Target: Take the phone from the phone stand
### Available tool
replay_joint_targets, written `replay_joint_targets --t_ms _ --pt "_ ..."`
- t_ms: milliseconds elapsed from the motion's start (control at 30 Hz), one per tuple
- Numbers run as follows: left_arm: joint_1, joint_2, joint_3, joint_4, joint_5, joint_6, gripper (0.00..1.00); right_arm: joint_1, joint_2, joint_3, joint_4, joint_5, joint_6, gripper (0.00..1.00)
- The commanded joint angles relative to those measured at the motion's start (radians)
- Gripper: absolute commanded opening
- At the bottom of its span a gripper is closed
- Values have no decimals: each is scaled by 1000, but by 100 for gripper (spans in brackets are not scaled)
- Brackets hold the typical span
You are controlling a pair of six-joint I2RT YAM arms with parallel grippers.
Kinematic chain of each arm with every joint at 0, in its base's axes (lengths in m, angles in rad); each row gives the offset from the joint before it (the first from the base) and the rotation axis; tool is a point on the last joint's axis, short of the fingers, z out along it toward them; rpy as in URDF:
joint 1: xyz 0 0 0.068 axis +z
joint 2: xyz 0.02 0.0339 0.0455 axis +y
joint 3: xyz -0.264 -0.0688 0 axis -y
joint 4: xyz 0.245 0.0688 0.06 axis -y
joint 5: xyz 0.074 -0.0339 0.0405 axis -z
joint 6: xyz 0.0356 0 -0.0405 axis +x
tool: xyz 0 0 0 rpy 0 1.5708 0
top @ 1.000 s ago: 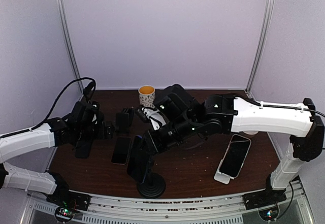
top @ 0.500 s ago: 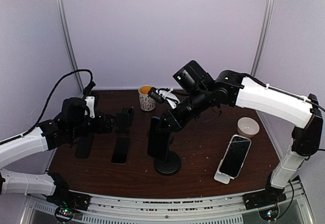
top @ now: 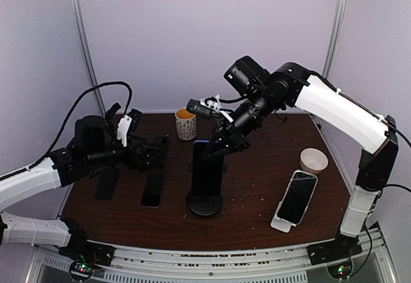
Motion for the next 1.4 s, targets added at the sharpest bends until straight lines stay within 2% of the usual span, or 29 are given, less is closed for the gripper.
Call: replay_joint_targets --t_ms 0,133,267,333,400,533,700,867,1033,1367 --pt "4 2 -10 141 279 87 95 -39 36 94 -134 -96 -182 0" --pt "-6 -1 -56 222 351 104 90 -44 52 70 -139 -118 -218 0" --pt "-54 -45 -144 336 325 178 88 -59 83 30 -147 -181 -258 0" --pt "-107 -56 -160 330 261 263 86 -62 107 43 -189 -207 -300 0" --pt "-204 -45 -164 304 140 374 82 -67 124 50 -203 -215 -314 0" --pt "-332 18 -151 299 -52 549 81 -72 150 54 -222 -231 -335 0" --pt "-406 72 -122 334 -164 693 74 -83 181 56 -248 -269 -350 0" --pt "-476 115 -103 345 -303 851 72 -84 205 56 -274 -292 -370 0" --pt "-519 140 -103 439 -310 932 70 -84 214 56 -265 -294 -351 0" --pt "-540 182 -12 375 -164 1000 57 -83 224 56 -260 -302 -341 0"
